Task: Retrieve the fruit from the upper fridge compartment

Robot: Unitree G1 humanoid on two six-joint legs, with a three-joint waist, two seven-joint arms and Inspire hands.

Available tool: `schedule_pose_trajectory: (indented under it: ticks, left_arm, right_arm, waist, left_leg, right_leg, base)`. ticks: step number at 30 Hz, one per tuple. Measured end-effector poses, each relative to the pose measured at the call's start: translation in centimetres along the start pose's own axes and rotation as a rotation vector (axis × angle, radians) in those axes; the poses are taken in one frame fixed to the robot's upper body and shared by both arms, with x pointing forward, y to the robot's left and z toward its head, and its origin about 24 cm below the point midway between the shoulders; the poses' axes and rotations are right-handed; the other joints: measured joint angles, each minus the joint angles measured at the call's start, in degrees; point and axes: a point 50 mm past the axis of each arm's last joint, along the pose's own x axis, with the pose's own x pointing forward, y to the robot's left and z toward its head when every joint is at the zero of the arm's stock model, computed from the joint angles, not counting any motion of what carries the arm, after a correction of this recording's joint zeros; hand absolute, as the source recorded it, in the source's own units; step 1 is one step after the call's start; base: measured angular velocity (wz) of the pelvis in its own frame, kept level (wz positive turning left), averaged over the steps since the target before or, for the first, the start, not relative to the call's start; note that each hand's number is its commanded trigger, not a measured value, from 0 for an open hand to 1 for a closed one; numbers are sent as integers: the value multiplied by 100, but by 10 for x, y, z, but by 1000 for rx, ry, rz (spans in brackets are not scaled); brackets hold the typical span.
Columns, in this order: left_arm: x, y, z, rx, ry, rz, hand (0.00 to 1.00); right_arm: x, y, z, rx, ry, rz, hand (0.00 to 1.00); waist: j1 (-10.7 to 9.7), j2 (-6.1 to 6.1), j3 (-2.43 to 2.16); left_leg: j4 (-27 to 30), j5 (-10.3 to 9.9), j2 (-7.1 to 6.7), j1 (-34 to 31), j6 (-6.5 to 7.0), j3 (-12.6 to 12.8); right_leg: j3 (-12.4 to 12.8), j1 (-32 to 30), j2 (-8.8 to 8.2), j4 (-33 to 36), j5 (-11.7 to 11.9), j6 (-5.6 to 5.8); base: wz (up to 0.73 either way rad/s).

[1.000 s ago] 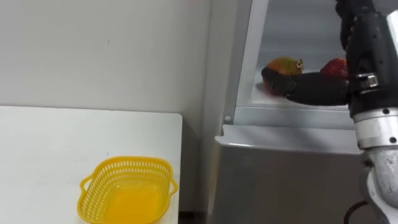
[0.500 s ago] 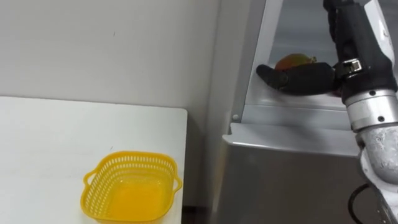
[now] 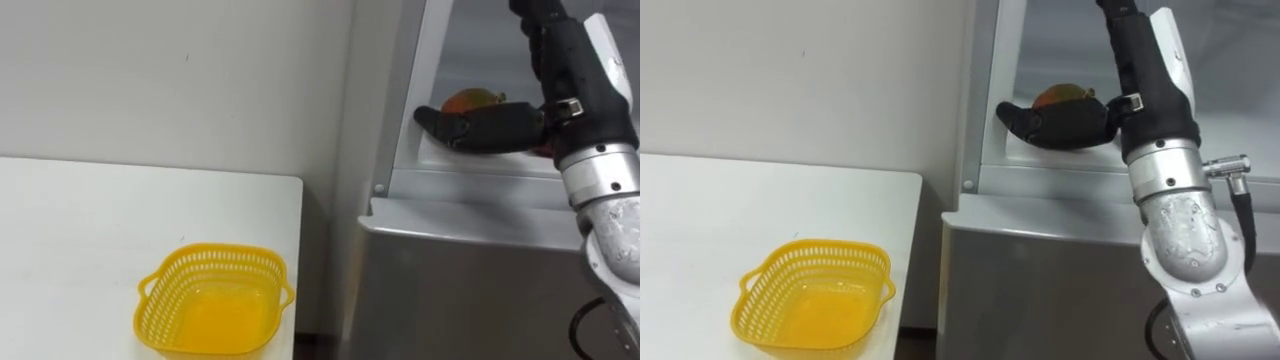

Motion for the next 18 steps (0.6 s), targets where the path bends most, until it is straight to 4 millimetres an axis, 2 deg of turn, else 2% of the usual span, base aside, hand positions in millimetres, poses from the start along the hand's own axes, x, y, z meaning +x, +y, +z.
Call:
schedule_pose_trajectory:
  ticks: [6, 12, 16, 18]
  left_arm:
    - [0, 2, 3, 1, -15, 7, 0]
    - [0, 1, 5, 11, 1, 5, 0]
    - [0, 0, 3, 8, 22, -10, 0]
    - [0, 0, 2, 6, 30, -14, 0]
  right_arm:
    - [0, -2, -9, 15, 46, 2, 0]
    - [0, 0, -25, 102, 136, 47, 0]
    - [-1, 3, -34, 132, 184, 111, 0]
    - [-1, 4, -37, 144, 205, 133, 0]
  waist:
    - [5, -52, 19]
    - [34, 6, 60]
    - [12, 33, 62]
    - [-1, 50, 47]
  left_leg:
    - [14, 4, -2, 7, 5, 1]
    - [-2, 1, 8, -20, 8, 2]
    - [6, 1, 9, -44, 9, 2]
    - [4, 2, 7, -57, 9, 1]
  right_leg:
    - [9, 20, -3, 1, 0, -1]
    - [22, 21, 3, 6, 15, -25]
    - [47, 1, 9, 8, 21, -33]
    - [46, -10, 7, 9, 20, -34]
  base:
    - [0]
    - [0]
    - [0]
    - [0]
